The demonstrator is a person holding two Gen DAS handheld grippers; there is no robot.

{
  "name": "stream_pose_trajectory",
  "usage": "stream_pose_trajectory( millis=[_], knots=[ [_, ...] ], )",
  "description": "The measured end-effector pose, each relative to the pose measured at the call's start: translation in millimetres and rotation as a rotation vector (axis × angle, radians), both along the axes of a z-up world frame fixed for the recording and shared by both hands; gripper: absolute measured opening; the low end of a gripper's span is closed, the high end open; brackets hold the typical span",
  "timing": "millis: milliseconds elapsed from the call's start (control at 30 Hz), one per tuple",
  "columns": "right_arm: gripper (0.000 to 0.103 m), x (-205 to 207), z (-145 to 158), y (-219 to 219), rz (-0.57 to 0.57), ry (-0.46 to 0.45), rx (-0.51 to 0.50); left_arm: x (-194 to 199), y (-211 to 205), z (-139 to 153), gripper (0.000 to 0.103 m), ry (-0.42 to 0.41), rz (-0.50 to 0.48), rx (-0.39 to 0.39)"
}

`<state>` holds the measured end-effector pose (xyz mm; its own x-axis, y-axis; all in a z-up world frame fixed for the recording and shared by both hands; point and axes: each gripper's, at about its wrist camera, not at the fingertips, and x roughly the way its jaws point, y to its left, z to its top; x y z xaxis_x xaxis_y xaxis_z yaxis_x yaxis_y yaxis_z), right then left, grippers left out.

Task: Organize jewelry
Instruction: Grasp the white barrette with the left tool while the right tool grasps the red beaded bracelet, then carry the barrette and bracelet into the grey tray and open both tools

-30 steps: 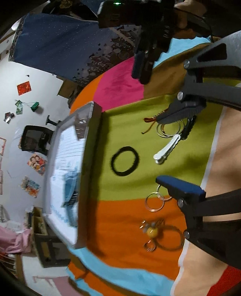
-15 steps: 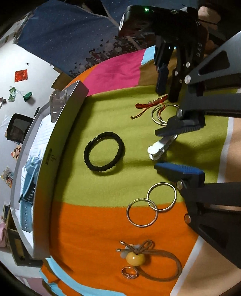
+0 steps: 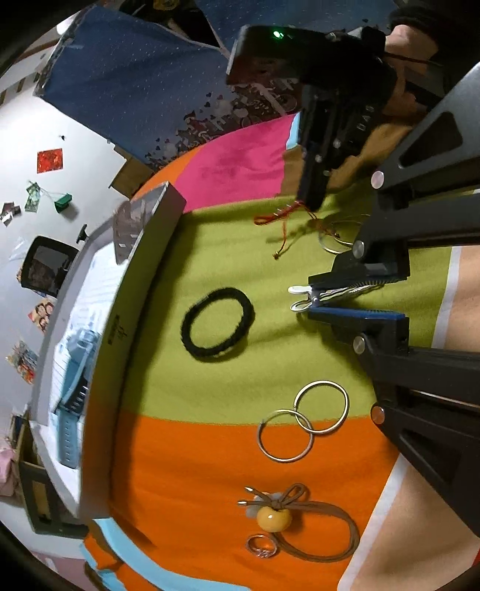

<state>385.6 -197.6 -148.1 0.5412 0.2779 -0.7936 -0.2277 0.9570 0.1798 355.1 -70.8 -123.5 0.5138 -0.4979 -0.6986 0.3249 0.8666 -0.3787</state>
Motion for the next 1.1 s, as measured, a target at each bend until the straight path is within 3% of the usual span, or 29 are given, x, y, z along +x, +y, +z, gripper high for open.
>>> stream_pose_trajectory(
  millis=[333, 567, 800, 1000, 1100],
  knots=[
    [0.006, -10, 65, -6, -0.055, -0.321, -0.060, -9, 6, 33, 0.010, -0.127, 0.043, -0.063],
    [0.006, -1, 109, -56, -0.143, -0.511, 0.014, 19, 13, 80, 0.010, -0.174, 0.134, -0.105],
    [0.006, 54, 123, -76, -0.229, -0.527, 0.028, 81, -9, 124, 0.010, -0.263, 0.166, -0.109],
    [0.007, 88, 95, -83, -0.264, -0.419, 0.042, 130, -51, 98, 0.010, -0.170, 0.126, 0.037],
    [0.007, 91, 82, -85, -0.271, -0.392, 0.052, 138, -57, 82, 0.010, -0.133, 0.142, 0.049]
  ],
)
